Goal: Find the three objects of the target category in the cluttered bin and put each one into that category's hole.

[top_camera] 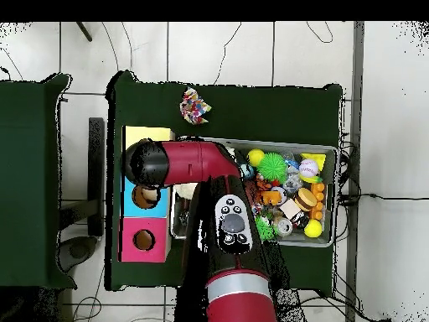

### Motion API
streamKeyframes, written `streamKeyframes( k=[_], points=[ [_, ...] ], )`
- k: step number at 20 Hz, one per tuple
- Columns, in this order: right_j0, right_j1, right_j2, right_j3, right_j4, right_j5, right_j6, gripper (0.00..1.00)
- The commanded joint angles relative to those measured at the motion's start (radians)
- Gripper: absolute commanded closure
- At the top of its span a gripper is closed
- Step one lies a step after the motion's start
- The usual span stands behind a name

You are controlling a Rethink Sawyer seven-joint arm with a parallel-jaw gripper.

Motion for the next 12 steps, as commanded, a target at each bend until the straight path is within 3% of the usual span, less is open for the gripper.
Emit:
streamKeyframes(
  k=[1, 4, 7, 12],
  points=[
    [-0.039, -0.025, 0.021, 0.066, -0.029, 0.065, 0.032, 0.00],
    [-0.042, -0.029, 0.025, 0.070, -0.027, 0.061, 0.032, 0.00],
    [-0.037, -0.009, 0.023, 0.023, -0.026, 0.088, 0.034, 0.00],
    [-0.055, -0.037, 0.027, 0.020, -0.026, 0.091, 0.015, 0.00]
  ],
)
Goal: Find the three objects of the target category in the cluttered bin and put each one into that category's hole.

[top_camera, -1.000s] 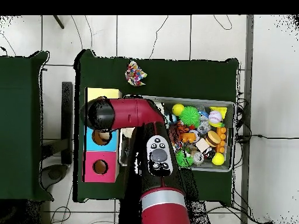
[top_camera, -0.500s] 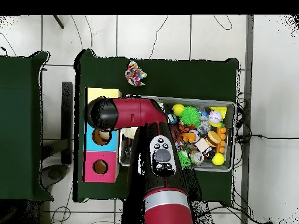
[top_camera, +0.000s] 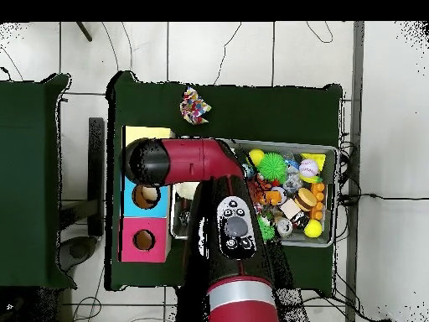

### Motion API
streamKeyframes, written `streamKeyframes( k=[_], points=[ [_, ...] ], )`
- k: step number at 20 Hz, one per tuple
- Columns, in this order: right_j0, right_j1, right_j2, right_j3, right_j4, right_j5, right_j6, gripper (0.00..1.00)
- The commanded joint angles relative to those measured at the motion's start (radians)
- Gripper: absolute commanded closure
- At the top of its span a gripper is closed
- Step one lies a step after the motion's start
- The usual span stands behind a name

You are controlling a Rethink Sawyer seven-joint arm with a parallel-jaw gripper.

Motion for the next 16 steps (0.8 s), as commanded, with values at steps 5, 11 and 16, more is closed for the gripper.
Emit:
streamKeyframes(
  k=[5, 11, 16],
  points=[
    [-0.076, -0.045, 0.033, -0.011, -0.026, 0.116, -0.013, 0.00],
    [-0.073, -0.019, 0.015, -0.109, -0.046, 0.156, -0.005, 0.00],
    [-0.076, -0.012, 0.013, -0.138, -0.047, 0.167, 0.002, 0.00]
  ],
)
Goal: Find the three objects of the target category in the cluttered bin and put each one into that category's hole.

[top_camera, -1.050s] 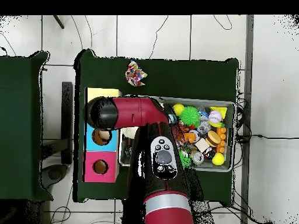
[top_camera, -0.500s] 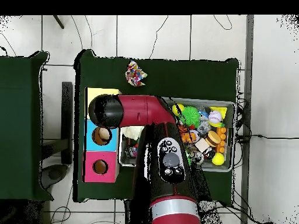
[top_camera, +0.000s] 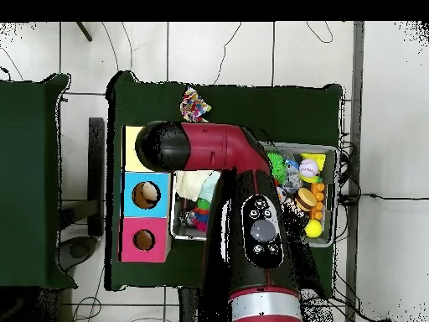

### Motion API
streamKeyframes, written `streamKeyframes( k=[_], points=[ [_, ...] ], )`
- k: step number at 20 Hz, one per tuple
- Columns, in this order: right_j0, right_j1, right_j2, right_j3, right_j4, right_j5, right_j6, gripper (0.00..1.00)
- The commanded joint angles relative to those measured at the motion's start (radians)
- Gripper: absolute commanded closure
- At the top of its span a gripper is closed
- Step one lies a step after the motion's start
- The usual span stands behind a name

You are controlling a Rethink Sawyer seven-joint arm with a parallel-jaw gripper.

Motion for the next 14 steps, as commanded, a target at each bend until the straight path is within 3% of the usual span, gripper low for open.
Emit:
streamKeyframes(
  k=[1, 6, 10, 14],
  points=[
    [-0.025, 0.027, 0.013, -0.067, -0.046, 0.149, 0.001, 0.00],
    [-0.038, 0.045, 0.023, -0.087, -0.044, 0.139, -0.007, 0.00],
    [-0.039, 0.178, 0.019, -0.251, -0.046, 0.184, 0.008, 0.00],
    [-0.032, 0.220, 0.001, -0.304, -0.062, 0.188, 0.014, 0.00]
  ],
)
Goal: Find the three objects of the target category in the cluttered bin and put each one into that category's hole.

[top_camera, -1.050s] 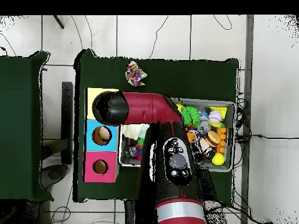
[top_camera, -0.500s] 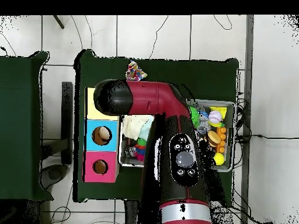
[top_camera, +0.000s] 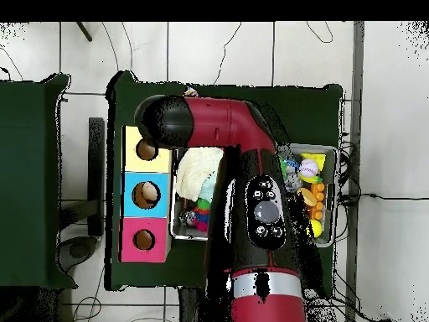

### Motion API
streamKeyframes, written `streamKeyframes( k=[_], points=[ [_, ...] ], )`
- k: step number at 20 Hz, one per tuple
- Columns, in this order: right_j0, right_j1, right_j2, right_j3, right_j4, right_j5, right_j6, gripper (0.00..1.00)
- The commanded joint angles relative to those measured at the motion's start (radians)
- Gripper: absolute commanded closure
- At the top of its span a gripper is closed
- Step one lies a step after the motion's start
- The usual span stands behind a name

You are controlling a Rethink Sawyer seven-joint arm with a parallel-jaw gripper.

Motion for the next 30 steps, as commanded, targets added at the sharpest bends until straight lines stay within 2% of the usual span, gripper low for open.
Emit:
streamKeyframes(
  k=[1, 5, 9, 11, 14, 18, 28, 30],
  points=[
    [-0.031, 0.150, -0.001, -0.127, -0.061, 0.130, 0.016, 0.00],
    [-0.035, 0.181, -0.005, -0.148, -0.068, 0.089, 0.016, 0.00],
    [-0.038, 0.231, -0.005, -0.206, -0.068, 0.124, 0.014, 0.00],
    [-0.042, 0.233, -0.008, -0.195, -0.073, 0.106, 0.017, 0.00],
    [-0.047, 0.219, -0.007, -0.178, -0.072, 0.091, 0.018, 0.00],
    [-0.052, 0.168, -0.002, -0.105, -0.068, 0.044, 0.022, 0.00],
    [-0.044, 0.117, 0.002, -0.062, -0.069, 0.017, 0.038, 0.00],
    [-0.041, 0.128, 0.001, -0.073, -0.071, 0.009, 0.048, 0.00]
  ],
)
